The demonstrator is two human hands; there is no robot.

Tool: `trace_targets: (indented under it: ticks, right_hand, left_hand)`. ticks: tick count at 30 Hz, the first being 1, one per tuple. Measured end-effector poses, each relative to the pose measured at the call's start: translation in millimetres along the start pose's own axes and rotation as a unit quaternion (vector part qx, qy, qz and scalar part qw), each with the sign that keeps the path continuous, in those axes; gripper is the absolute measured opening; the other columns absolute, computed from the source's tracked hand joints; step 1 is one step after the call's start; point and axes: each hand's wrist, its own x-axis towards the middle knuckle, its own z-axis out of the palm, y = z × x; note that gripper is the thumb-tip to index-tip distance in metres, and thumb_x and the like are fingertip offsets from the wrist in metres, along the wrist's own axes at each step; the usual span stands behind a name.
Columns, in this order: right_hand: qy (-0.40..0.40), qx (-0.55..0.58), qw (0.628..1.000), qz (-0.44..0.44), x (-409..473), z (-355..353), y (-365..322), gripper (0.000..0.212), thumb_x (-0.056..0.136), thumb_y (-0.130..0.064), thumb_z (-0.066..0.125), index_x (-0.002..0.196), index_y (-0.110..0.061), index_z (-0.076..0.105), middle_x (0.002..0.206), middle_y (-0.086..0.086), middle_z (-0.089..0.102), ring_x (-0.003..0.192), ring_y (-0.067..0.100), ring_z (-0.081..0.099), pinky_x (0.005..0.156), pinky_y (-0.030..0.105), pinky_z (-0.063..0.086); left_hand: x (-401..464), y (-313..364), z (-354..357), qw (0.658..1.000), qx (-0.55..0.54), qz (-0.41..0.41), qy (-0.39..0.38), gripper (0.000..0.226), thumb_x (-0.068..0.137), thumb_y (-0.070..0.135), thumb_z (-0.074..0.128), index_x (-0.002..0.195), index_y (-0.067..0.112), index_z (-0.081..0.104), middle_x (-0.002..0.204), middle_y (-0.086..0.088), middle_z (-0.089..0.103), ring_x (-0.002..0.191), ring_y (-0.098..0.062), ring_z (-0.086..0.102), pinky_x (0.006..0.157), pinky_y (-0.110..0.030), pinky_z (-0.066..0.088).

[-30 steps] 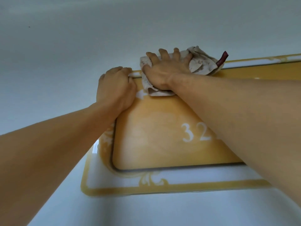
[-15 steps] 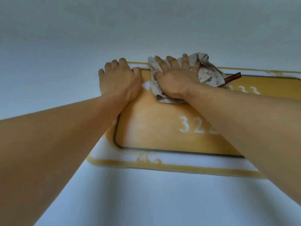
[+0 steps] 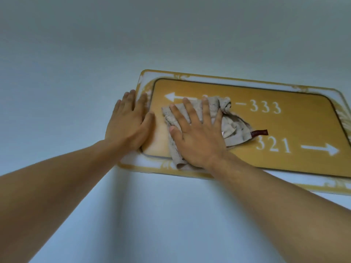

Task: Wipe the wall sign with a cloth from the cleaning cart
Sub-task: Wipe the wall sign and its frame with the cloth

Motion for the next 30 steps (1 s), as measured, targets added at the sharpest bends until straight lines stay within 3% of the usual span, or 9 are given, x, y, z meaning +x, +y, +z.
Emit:
trace_targets:
  ticks: [3, 7, 13, 17, 22, 30]
  right_hand:
    - [-0.003, -0.004, 1.0, -0.012, -27, 0, -11, 0.062, 0.098, -0.06, 0.004, 0.157, -0.046, -0.009, 0.169, -0.008, -0.016, 0.149, 0.034, -0.03, 0.114, 0.065, -0.017]
    - [-0.027, -0.004, 0.999, -0.032, -44, -1, -16, 0.061, 0.099, -0.06, 0.003, 0.155, -0.047, -0.017, 0.167, -0.009, -0.024, 0.147, 0.033, -0.036, 0.115, 0.066, -0.016]
    - [-0.041, 0.01, 0.998, -0.052, -68, -3, -24, 0.06, 0.1, -0.06, 0.006, 0.157, -0.047, -0.008, 0.168, -0.009, -0.017, 0.149, 0.031, -0.032, 0.117, 0.064, -0.013]
    - [-0.052, -0.005, 0.996, -0.075, -60, -3, -19, 0.062, 0.098, -0.064, 0.004, 0.156, -0.048, -0.01, 0.167, -0.011, -0.022, 0.147, 0.031, -0.036, 0.116, 0.066, -0.01]
    - [-0.042, -0.021, 0.994, -0.103, -27, -2, -13, 0.062, 0.095, -0.069, 0.001, 0.154, -0.054, -0.011, 0.168, -0.014, -0.018, 0.15, 0.028, -0.031, 0.117, 0.063, -0.013]
    - [-0.004, 0.001, 1.0, -0.021, 70, -1, -36, 0.064, 0.093, -0.07, 0.0, 0.155, -0.052, -0.008, 0.169, -0.013, -0.011, 0.153, 0.03, -0.02, 0.117, 0.067, -0.009]
  left_hand:
    - [-28, -12, -15, 0.999, -0.011, 0.019, -0.044, 0.07, 0.093, 0.052, 0.017, 0.158, 0.025, 0.015, 0.167, -0.005, 0.006, 0.153, -0.016, -0.001, 0.123, -0.032, -0.003]
    - [-43, -14, -29, 0.996, 0.003, 0.02, -0.086, 0.07, 0.093, 0.052, 0.015, 0.158, 0.026, 0.015, 0.167, 0.0, 0.006, 0.152, -0.012, 0.0, 0.124, -0.037, 0.004]
    - [-37, -2, -43, 0.999, 0.022, -0.009, -0.021, 0.062, 0.097, 0.044, 0.02, 0.152, 0.018, 0.033, 0.157, -0.007, 0.038, 0.145, -0.02, 0.03, 0.118, -0.04, 0.024]
    - [-31, -10, -45, 0.997, -0.002, -0.078, 0.008, 0.055, 0.102, 0.034, 0.032, 0.153, 0.016, 0.029, 0.16, -0.011, 0.029, 0.148, -0.023, 0.023, 0.121, -0.042, 0.018]
    - [-20, -23, -46, 0.992, -0.004, -0.124, 0.027, 0.055, 0.101, 0.03, 0.029, 0.154, 0.015, 0.026, 0.163, -0.009, 0.024, 0.15, -0.023, 0.018, 0.121, -0.046, 0.014]
    - [-6, -62, -34, 0.994, 0.083, -0.053, 0.043, 0.055, 0.1, 0.03, 0.024, 0.155, 0.023, 0.023, 0.164, 0.0, 0.02, 0.152, -0.017, 0.009, 0.123, -0.043, 0.001]
